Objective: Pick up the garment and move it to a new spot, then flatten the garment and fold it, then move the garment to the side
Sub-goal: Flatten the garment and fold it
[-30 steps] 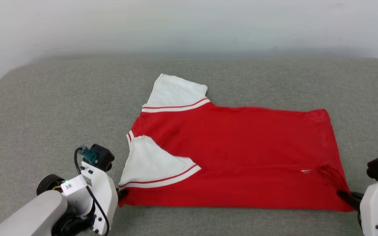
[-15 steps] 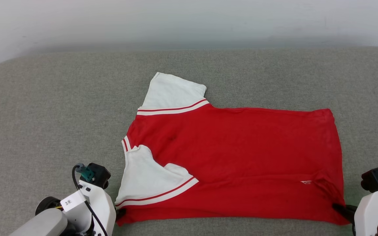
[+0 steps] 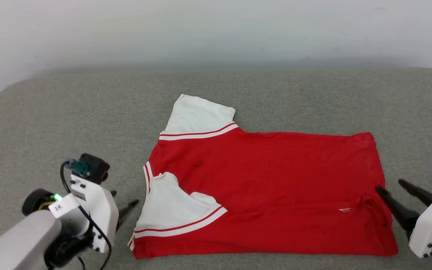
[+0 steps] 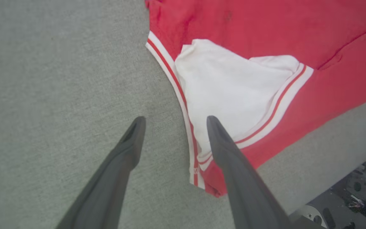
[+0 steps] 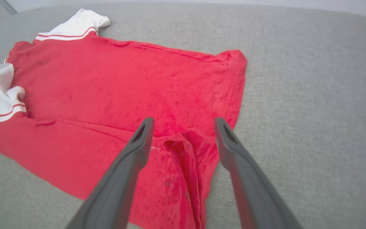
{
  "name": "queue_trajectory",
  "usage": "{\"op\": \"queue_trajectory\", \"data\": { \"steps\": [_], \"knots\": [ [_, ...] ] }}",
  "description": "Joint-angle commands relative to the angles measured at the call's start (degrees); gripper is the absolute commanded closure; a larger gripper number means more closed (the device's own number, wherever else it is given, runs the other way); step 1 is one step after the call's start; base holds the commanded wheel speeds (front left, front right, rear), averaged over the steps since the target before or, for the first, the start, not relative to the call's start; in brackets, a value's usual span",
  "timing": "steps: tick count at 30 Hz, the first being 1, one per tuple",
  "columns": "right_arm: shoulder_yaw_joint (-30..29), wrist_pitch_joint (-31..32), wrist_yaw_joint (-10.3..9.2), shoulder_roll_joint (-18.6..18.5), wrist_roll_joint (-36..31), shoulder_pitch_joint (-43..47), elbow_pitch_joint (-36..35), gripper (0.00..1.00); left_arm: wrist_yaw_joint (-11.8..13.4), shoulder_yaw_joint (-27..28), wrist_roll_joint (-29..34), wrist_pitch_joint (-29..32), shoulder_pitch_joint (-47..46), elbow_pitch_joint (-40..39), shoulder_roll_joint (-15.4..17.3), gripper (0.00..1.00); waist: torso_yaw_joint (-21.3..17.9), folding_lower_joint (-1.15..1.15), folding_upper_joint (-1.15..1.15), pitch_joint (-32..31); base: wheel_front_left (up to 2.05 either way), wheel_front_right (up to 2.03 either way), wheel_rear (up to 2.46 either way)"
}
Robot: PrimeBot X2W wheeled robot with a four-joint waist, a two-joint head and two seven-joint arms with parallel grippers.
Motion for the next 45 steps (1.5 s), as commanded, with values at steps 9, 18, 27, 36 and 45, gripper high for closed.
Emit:
{"op": "queue_trajectory", "data": {
  "steps": [9, 18, 27, 36, 45],
  "knots": [
    [-11.4, -8.1, -0.05, 8.2, -11.5, 1.8, -9.0, 0.00, -1.9, 3.3, 5.6, -3.2, -13.5, 2.2, -0.7, 0.00, -2.7, 0.00, 0.00, 3.7, 0.00, 0.00, 0.00],
    [-16.5, -8.2, -0.05, 15.9, -19.4, 2.7, -19.1, 0.00, -4.5, 3.8, 7.1, 3.0, -30.5, 9.9, -4.9, 0.00, -6.7, 0.00, 0.00, 12.5, 0.00, 0.00, 0.00],
    [-16.2, -7.5, -0.05, 18.0, -22.4, -1.2, -24.5, 0.00, -5.9, 1.6, 4.7, 22.0, -47.5, 22.6, -9.3, 0.00, -10.9, 0.00, 0.00, 22.8, 0.00, 0.00, 0.00],
    [-15.5, -8.7, -0.05, 17.8, -21.7, -4.6, -24.1, 0.00, -4.9, -0.1, 6.2, 28.7, -53.9, 29.9, -10.5, 0.00, -13.1, 0.00, 0.00, 29.3, 0.00, 0.00, 0.00],
    [-15.4, -10.1, -0.05, 16.8, -20.9, -6.1, -21.3, 0.00, -6.5, -3.1, 5.4, 30.1, -49.2, 33.2, -12.0, 1.00, -12.5, 0.00, 0.00, 29.6, 0.00, 0.00, 0.00]
  ]
}}
